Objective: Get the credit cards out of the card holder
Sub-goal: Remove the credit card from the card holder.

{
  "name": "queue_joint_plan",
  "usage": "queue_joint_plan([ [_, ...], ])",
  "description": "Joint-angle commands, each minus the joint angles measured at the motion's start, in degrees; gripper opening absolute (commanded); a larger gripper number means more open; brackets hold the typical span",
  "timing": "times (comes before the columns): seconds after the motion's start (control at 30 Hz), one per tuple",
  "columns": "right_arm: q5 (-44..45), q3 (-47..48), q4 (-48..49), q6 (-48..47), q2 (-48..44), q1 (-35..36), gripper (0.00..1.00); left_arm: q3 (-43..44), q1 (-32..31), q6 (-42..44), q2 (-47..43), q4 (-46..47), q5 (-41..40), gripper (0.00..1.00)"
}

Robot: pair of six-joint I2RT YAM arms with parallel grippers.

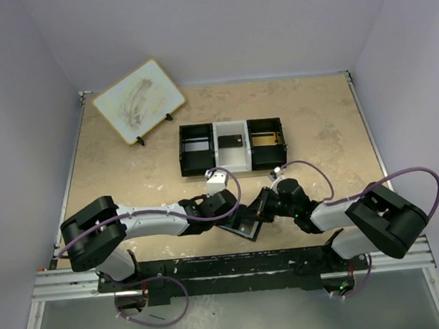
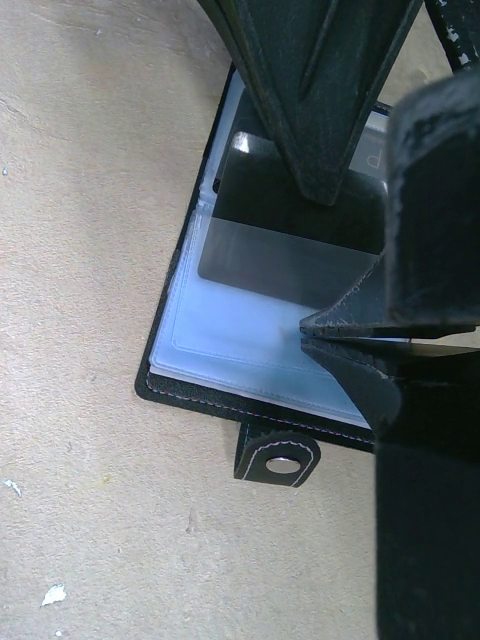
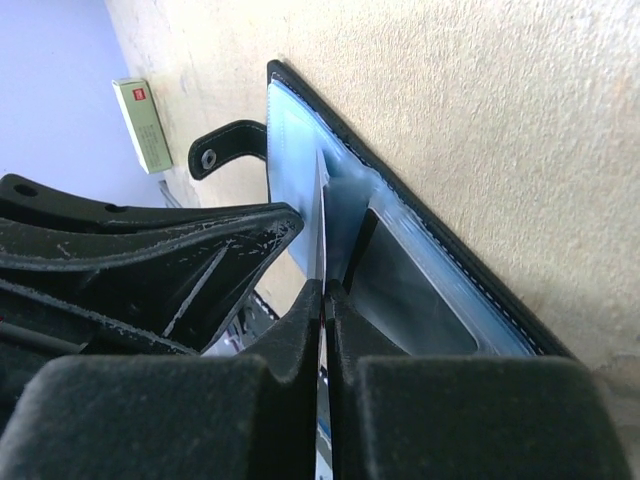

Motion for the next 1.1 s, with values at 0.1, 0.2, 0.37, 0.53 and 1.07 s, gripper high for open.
queue_joint_plan([
  [0.1,0.9,-0.7,-1.3,-0.5,-3.6,0.2,0.13,-0.2,-0.1,-0.3,-1.3,-1.0,-0.9,0.0],
  [0.2,0.7,-0.2,-0.7,-0.7,-3.0,0.2,0.2,-0.1,-0.1,-0.2,-1.8,-1.4,-1.1,0.0],
  [0.37,0.3,0.6,0.3,-0.7,-1.1,0.3,0.24,0.0,-0.1,-0.2,-2.0,-1.7,-1.2,0.0],
  [0.53,0.5,0.5,3.2,0.8,1.1,2.3,0.24,-0.5,-0.1,-0.5,-1.7,-0.7,-0.9,0.0],
  [1.07,4.6,-0.1,-1.7,1.1,-2.0,3.0,0.0,0.0,-0.1,-0.3,-1.7,-1.4,-1.1,0.0],
])
